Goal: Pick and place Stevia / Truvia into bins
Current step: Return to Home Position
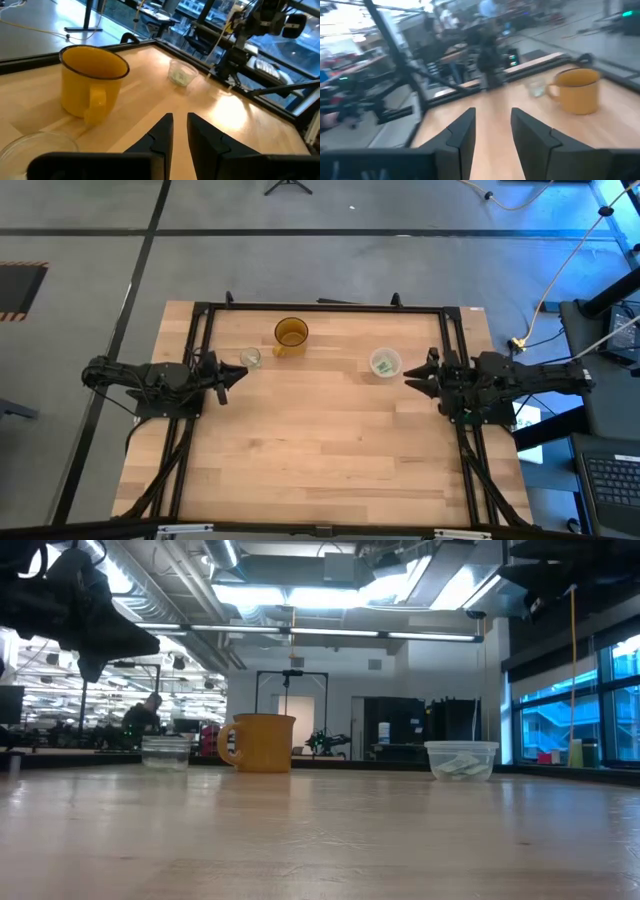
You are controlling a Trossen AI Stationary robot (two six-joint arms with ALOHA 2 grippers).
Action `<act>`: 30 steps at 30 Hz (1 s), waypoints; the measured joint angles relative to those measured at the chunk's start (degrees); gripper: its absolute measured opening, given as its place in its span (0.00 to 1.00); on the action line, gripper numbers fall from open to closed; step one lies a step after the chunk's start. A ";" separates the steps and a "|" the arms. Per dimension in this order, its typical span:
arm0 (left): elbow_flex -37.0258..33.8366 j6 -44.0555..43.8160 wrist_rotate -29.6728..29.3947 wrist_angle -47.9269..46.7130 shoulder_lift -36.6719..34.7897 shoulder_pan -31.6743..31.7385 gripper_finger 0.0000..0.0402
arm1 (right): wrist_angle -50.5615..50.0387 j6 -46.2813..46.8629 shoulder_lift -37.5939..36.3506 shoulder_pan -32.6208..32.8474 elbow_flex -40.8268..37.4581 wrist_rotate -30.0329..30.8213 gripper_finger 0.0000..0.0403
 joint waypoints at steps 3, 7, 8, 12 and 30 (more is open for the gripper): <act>0.01 0.61 0.17 -0.10 0.00 0.00 0.12 | -0.22 1.49 -0.36 0.02 0.00 -3.13 0.32; 0.01 1.55 -0.20 -0.06 0.00 0.00 0.12 | -0.20 1.88 -0.30 0.00 0.00 -3.03 0.32; 0.01 1.57 -0.20 -0.08 0.00 0.00 0.12 | -0.22 1.93 -0.30 0.00 0.00 -2.85 0.32; 0.01 2.20 -1.78 -0.28 0.00 0.00 0.12 | -0.23 1.94 -0.30 0.00 0.00 -0.45 0.32; 0.01 7.62 -10.75 -0.33 0.00 4.70 0.09 | -8.23 -4.55 -10.67 -16.98 0.00 3.23 0.32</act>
